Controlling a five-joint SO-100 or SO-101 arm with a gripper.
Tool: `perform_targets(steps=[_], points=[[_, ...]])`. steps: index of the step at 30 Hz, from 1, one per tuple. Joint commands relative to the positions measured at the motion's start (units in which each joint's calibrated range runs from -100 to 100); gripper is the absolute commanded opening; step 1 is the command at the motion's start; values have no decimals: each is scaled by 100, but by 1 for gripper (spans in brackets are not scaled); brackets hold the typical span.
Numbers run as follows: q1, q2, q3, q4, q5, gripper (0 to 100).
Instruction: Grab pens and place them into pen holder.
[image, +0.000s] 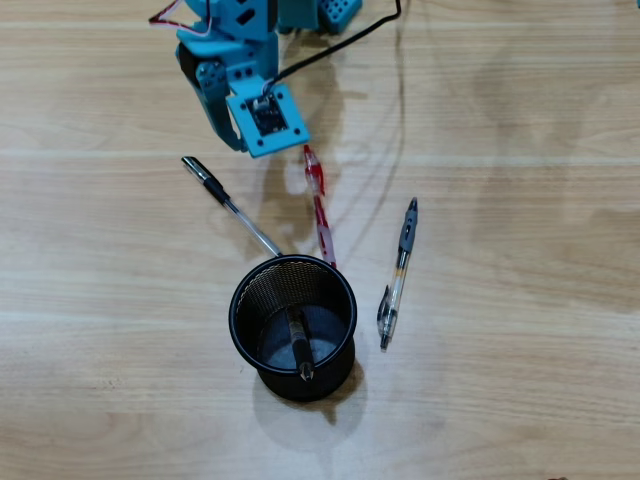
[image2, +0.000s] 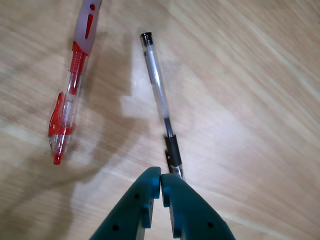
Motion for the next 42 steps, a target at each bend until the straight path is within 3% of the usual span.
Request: perform_targets(steps=[1, 15, 21, 42], points=[[117, 421, -560, 31, 73, 2], [318, 1898, -1040, 31, 246, 2], [345, 2085, -1067, 31, 272, 14], [199, 3070, -1474, 49, 278, 14]])
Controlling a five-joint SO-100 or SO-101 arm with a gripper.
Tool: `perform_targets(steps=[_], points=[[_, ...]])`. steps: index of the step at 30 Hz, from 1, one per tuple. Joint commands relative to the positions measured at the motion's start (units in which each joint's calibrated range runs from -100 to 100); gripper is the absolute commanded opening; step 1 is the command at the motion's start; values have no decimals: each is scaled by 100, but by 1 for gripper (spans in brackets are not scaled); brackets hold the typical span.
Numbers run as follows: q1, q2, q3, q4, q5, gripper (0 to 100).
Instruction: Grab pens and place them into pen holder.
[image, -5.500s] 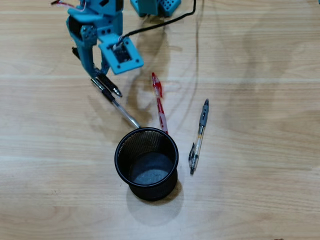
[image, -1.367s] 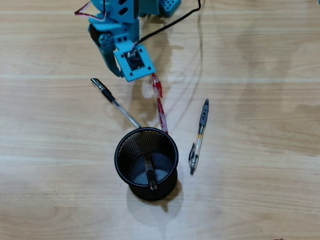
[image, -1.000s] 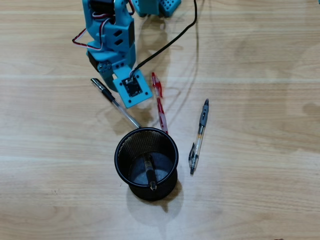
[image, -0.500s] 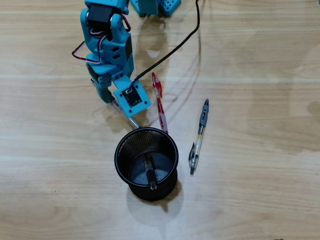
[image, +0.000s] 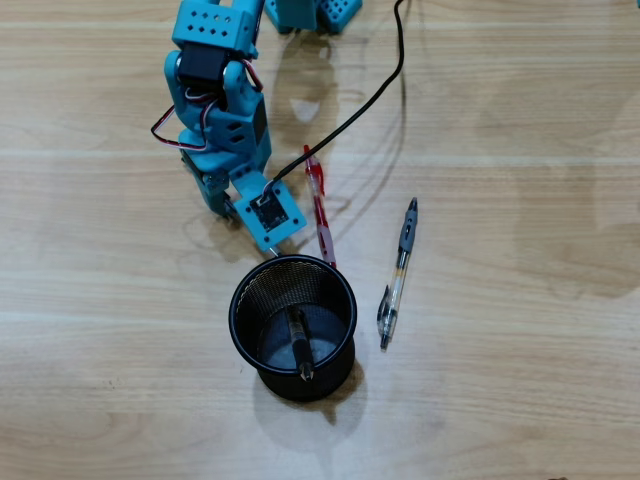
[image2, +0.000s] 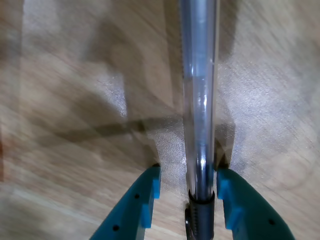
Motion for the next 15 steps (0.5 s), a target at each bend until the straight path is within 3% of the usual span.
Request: perform_targets(steps=[1, 6, 15], points=[[-49, 54, -241, 149, -129, 12], [15, 114, -241, 449, -280, 5], [24, 20, -295, 458, -280, 2]])
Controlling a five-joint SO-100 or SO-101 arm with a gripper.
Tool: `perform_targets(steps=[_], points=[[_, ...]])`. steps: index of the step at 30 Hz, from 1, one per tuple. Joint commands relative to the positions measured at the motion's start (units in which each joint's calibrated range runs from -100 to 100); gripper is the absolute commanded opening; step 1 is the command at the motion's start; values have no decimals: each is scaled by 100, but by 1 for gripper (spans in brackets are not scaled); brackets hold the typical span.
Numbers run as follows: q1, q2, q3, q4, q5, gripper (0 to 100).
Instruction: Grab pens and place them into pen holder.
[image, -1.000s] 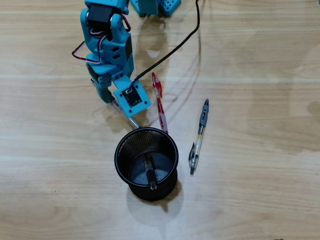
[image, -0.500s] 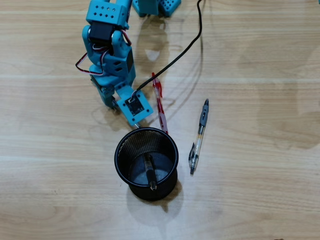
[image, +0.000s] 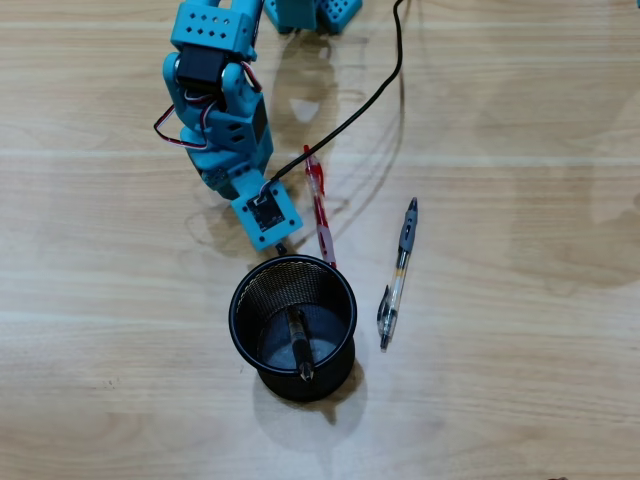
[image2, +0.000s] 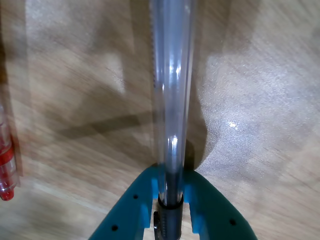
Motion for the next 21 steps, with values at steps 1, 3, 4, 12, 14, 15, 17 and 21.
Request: perform_targets(steps=[1, 3, 4, 12, 14, 15, 17, 21], points=[[5, -90, -252, 62, -26, 2], [-13, -150, -442, 62, -26, 2], [-31, -243, -515, 71, -26, 2], [-41, -1458, -813, 772, -31, 2], [-68, -1806, -786, 845, -31, 2], [-77, -1976, -768, 882, -31, 2], [-141, -2281, -750, 1028, -36, 2], [-306, -2850, -741, 1237, -198, 2]])
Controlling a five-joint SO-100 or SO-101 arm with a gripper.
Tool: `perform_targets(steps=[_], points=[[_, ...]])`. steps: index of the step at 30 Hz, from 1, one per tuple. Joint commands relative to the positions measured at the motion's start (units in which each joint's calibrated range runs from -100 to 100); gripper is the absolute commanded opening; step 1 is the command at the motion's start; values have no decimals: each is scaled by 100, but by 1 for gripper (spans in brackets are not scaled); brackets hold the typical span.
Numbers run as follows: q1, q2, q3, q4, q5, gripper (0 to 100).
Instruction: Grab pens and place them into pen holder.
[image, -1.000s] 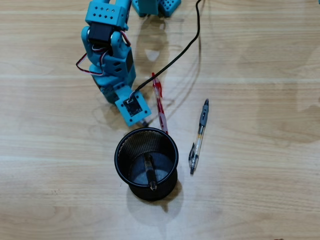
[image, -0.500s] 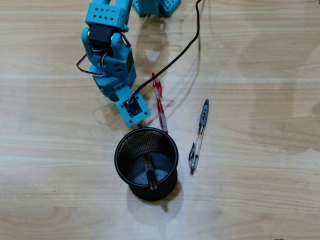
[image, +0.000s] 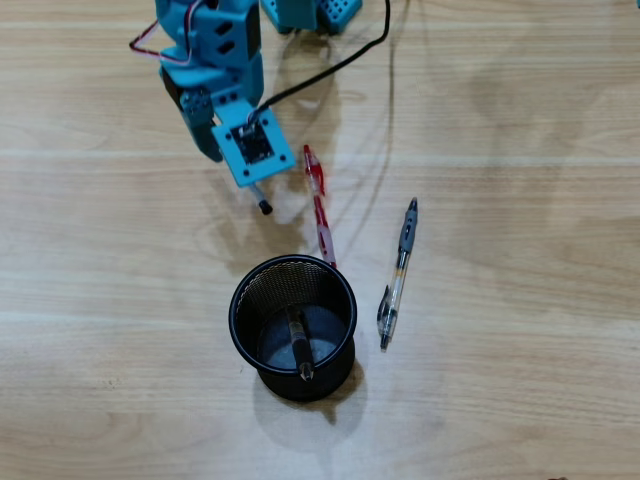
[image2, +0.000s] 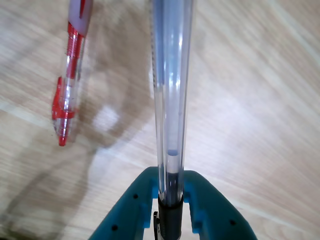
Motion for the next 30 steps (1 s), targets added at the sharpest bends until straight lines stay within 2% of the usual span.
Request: perform_targets(steps=[1, 4, 12, 21, 30], points=[[-245, -752, -218, 133, -126, 2], [-465, -1091, -218, 69, -178, 2], [-1150, -1550, -290, -195, -848, 2], [-1791, -1474, -199, -2892, -1456, 2], [-1845, -675, -208, -5334, -1916, 2]])
